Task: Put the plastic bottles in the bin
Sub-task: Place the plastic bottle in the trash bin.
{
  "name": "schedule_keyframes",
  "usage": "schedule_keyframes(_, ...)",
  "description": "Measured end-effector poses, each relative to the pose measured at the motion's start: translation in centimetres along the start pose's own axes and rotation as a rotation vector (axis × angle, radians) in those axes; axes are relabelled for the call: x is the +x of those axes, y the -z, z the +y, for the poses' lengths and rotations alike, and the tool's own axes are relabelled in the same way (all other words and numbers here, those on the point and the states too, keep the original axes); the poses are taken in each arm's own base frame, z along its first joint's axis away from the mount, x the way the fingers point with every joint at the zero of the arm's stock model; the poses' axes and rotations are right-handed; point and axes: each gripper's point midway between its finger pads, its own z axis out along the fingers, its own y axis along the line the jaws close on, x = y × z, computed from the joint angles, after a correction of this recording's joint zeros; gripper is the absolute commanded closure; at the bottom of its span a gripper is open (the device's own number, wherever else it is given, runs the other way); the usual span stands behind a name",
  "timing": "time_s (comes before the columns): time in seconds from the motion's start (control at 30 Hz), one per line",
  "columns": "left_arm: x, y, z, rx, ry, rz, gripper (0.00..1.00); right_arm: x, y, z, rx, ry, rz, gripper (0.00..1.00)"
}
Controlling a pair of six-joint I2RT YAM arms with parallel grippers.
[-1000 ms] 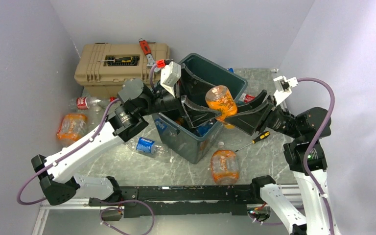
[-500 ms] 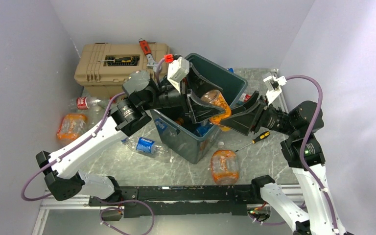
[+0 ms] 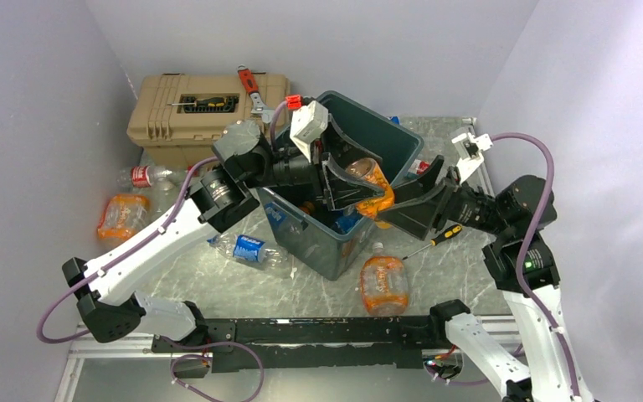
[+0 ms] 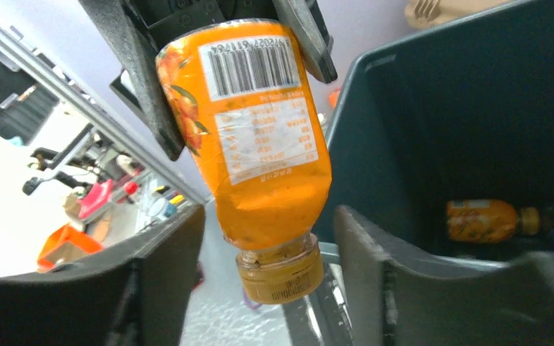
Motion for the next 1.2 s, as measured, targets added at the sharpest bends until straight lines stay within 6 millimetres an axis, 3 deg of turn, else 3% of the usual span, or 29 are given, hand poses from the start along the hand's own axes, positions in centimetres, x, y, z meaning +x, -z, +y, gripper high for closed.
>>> schedule_keyframes(0.07, 0.1, 0.2, 0.0, -0.009, 0.007, -0.009, 1.00, -0.3, 0.3, 0.5, 0.000, 0.019, -0.025, 0.01)
schedule_keyframes(0.23, -0.2, 1.7, 0.5, -0.094, 0.028, -0.105, 1.00, -1.5, 1.6, 2.6, -0.007, 0.113, -0.146, 0.00)
schedule_keyframes(0.4, -3.6, 3.3, 0.8, -0.164, 0.071, -0.334, 1.00, -3.5, 3.4, 5.2, -0.038, 0.224, -0.349, 0.01)
schedule_keyframes(0.57, -6.8, 4.6, 1.0, -0.155, 0.167, -0.582, 1.00, -4.6, 3.3, 3.9, -0.053, 0.174, -0.473, 0.00)
schedule_keyframes(0.73, -8.5, 4.8, 1.2, -0.102, 0.244, -0.730, 1.00, -6.6, 2.4, 3.1, -0.083, 0.121, -0.529, 0.00)
schedule_keyframes(1.03, -8.0, 4.0, 1.7, -0.055, 0.328, -0.796, 1.00, -9.0, 1.3, 3.2, -0.144, 0.085, -0.561, 0.01)
schedule_keyframes(1.2, -7.5, 3.3, 1.7, -0.045, 0.342, -0.789, 1.00, -9.8, 0.4, 3.3, -0.151, 0.068, -0.541, 0.14)
